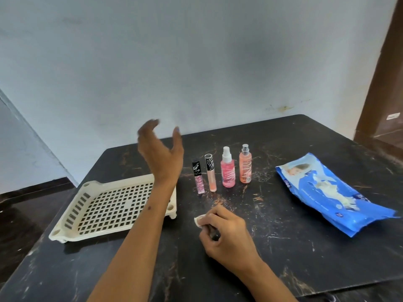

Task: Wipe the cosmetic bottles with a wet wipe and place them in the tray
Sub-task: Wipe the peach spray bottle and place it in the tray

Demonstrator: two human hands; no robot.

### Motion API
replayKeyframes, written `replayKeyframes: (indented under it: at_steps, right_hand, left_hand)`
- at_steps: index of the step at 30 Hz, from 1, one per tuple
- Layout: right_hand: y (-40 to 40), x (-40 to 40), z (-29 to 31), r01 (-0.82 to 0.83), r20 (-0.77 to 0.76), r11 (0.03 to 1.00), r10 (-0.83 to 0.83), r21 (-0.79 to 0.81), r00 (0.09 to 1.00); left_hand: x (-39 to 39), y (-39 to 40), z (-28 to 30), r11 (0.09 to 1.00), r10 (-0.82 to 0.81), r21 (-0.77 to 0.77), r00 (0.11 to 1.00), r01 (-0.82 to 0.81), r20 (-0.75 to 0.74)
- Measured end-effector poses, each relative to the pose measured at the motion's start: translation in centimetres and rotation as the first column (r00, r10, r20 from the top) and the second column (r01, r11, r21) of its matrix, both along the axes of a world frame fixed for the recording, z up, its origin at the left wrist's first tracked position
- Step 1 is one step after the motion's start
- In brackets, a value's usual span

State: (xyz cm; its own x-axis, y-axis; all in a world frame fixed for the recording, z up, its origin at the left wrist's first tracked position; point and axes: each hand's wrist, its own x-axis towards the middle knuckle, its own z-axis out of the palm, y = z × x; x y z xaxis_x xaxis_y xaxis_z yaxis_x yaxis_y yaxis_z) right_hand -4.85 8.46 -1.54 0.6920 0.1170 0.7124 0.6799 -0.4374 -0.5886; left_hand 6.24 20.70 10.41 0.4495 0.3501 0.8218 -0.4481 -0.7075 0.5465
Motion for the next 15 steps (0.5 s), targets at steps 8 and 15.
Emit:
replayKeyframes:
  at_steps: [8,15]
  right_hand:
    - [0.4,0.3,-0.2,0.046,-0.009,0.998,-0.045,0.037,0.999]
    - [0.3,0.4,-0.4,0.06,-0.044,0.998,-0.06,-0.004,0.997]
  left_hand:
    - [-0.1,-9.8,1.5,0.627,0.128,0.712,0.86,0.316,-0.494]
    - [0.2,-11.7,0.1,0.622,0.14,0.693,0.82,0.363,-0.555]
